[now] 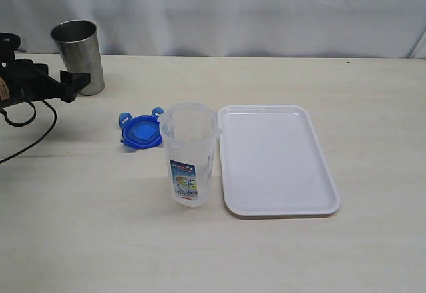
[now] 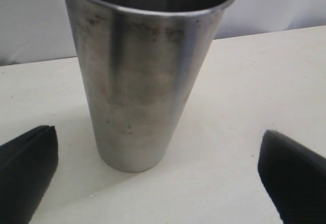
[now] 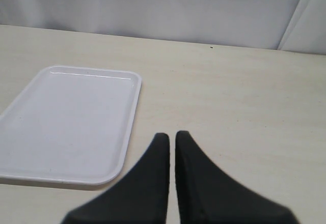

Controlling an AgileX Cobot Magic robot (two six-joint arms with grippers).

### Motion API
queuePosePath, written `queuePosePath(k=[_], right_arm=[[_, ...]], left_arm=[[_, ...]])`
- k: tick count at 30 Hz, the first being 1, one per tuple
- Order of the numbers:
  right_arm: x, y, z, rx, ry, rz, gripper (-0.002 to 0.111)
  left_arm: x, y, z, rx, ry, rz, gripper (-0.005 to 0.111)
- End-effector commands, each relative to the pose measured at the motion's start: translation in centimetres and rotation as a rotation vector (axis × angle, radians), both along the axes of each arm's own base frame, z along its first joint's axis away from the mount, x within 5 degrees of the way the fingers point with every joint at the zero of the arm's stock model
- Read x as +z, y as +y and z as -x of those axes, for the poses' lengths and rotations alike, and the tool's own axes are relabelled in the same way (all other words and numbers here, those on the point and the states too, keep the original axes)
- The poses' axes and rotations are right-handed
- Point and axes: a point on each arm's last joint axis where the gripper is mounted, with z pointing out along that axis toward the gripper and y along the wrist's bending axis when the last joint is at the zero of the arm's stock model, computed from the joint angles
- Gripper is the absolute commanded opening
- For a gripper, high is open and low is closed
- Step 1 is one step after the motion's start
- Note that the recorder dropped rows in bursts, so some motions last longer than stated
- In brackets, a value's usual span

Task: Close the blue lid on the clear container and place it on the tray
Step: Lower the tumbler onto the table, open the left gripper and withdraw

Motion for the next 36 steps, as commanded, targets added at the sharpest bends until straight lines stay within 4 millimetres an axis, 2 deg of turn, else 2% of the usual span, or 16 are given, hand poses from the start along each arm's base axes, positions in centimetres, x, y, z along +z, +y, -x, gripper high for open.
queuePosePath(k=[1, 15, 19, 21, 23, 28, 30, 33, 36], right_arm=[[-0.1, 0.0, 0.0, -0.003, -0.001, -0.003, 0.005], [-0.1, 0.0, 0.0, -0.003, -0.001, -0.003, 0.005], [-0.1, 0.0, 0.0, -0.003, -0.001, -0.003, 0.005], [-0.1, 0.0, 0.0, -0.003, -0.001, -0.003, 0.005], [-0.1, 0.0, 0.0, -0.003, -0.001, -0.003, 0.005], [-0.1, 0.0, 0.0, -0.003, -0.001, -0.003, 0.005], [-0.1, 0.0, 0.0, -0.003, -0.001, -0.003, 0.005], [-0.1, 0.0, 0.0, -0.003, -0.001, -0.003, 0.005], [-0.1, 0.0, 0.0, -0.003, -0.001, -0.003, 0.005]], left_arm=[[0.4, -0.1, 0.0, -0.006, -0.014, 0.006, 0.105], [0.7, 0.3, -0.3, 0.063, -0.034, 0.056, 0.105], [0.2, 0.6, -0.3, 0.097, 0.017, 0.025, 0.105], [0.0, 0.8, -0.2, 0.111, 0.042, 0.008, 0.101], [-0.3, 0.9, -0.1, 0.112, 0.066, -0.016, 0.088], [-0.4, 0.1, 0.3, -0.026, 0.05, -0.084, 0.044], [-0.3, -0.4, 0.6, -0.099, 0.036, -0.086, 0.028], [-0.3, -0.7, 0.7, -0.115, 0.062, -0.034, 0.0], [-0.5, -0.7, 0.8, -0.103, 0.096, -0.012, 0.0]])
